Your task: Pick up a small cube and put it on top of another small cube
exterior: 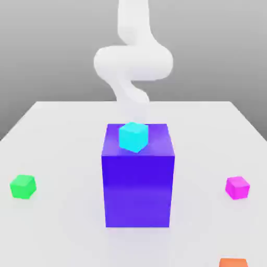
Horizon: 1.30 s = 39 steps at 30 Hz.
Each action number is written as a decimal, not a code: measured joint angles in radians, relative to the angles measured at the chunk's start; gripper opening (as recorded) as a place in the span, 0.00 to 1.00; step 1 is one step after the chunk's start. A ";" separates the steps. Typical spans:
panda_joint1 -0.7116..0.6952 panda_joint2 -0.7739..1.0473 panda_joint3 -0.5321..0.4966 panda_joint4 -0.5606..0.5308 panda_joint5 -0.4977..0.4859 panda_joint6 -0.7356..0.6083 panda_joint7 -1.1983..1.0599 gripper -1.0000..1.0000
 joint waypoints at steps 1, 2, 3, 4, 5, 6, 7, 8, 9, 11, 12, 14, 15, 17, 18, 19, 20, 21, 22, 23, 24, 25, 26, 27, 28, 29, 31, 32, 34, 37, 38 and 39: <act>0.032 0.033 0.000 -0.016 0.009 0.019 -0.039 0.50; 0.062 0.064 0.000 -0.031 0.017 0.037 -0.076 0.50; 0.091 0.095 0.002 -0.045 0.025 0.055 -0.112 0.50; 0.120 0.125 0.003 -0.060 0.033 0.073 -0.148 0.50; 0.148 0.155 0.006 -0.074 0.041 0.090 -0.183 0.50; 0.175 0.185 0.009 -0.089 0.048 0.107 -0.219 0.50; 0.202 0.215 0.013 -0.103 0.056 0.125 -0.254 0.50; 0.231 0.245 0.016 -0.117 0.061 0.142 -0.287 0.50; 0.257 0.275 0.021 -0.132 0.068 0.160 -0.323 0.50; 0.307 0.335 0.034 -0.160 0.081 0.195 -0.392 0.50; 0.331 0.365 0.041 -0.175 0.087 0.212 -0.425 0.50; 0.378 0.425 0.059 -0.203 0.095 0.247 -0.491 0.50; 0.400 0.455 0.069 -0.218 0.099 0.264 -0.523 0.50; 0.440 0.514 0.092 -0.247 0.101 0.300 -0.585 0.50; 0.459 0.544 0.105 -0.261 0.100 0.318 -0.613 0.50; 0.476 0.574 0.118 -0.276 0.096 0.336 -0.641 0.50; 0.492 0.603 0.132 -0.290 0.090 0.354 -0.666 0.50; 0.511 0.633 0.146 -0.305 0.080 0.372 -0.689 0.50; 0.539 0.663 0.160 -0.319 0.067 0.390 -0.710 0.50; 0.556 0.693 0.170 -0.334 0.050 0.408 -0.727 0.50; 0.579 0.723 0.179 -0.349 0.028 0.426 -0.741 0.50; 0.603 0.753 0.185 -0.363 0.001 0.444 -0.751 0.50; 0.618 0.783 0.185 -0.378 -0.031 0.462 -0.759 0.50; 0.628 0.815 0.180 -0.385 -0.063 0.483 -0.756 0.50; 0.637 0.849 0.169 -0.385 -0.091 0.508 -0.746 0.50; 0.648 0.884 0.155 -0.381 -0.117 0.535 -0.733 0.50; 0.675 0.956 0.120 -0.369 -0.158 0.591 -0.706 0.50; 0.691 0.992 0.101 -0.362 -0.173 0.620 -0.695 0.50; 0.716 1.051 0.072 -0.351 -0.190 0.667 -0.681 0.00; 0.716 1.051 0.073 -0.351 -0.191 0.666 -0.680 0.00; 0.716 1.050 0.073 -0.351 -0.191 0.665 -0.680 0.00; 0.716 1.050 0.073 -0.351 -0.192 0.665 -0.679 0.00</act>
